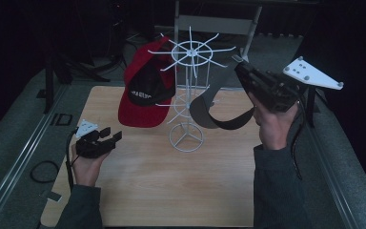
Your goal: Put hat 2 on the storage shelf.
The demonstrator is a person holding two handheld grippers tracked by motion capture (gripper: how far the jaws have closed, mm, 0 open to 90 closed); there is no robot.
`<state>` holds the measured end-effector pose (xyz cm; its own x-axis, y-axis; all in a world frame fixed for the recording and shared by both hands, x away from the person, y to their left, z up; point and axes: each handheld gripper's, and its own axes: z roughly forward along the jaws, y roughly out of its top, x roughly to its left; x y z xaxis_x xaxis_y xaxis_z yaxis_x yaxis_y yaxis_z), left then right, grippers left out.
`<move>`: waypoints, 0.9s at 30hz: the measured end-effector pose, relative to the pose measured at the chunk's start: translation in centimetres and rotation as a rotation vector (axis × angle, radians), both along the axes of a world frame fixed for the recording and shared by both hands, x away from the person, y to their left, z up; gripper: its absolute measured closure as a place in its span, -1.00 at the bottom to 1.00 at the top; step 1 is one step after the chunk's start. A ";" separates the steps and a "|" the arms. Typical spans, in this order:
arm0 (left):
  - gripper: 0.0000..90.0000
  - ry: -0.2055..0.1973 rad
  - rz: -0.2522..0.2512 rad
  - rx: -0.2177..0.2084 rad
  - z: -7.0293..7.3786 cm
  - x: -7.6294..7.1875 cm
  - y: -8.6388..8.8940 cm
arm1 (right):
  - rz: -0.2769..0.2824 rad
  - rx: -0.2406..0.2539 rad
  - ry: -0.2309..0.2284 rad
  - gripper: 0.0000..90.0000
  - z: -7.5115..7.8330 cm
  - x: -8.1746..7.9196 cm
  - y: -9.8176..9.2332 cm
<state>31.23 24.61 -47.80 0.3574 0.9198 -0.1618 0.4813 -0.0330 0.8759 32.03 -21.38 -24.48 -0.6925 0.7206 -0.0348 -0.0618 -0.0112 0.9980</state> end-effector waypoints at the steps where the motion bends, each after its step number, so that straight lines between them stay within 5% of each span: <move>1: 0.07 0.000 0.000 0.000 0.0 0.0 0.0 | -0.002 -0.002 -0.001 0.94 0.1 0.1 0.0; 27: 0.07 0.004 -0.003 -0.007 0.0 0.1 0.0 | -0.028 -0.016 0.077 0.94 -1.0 3.2 0.7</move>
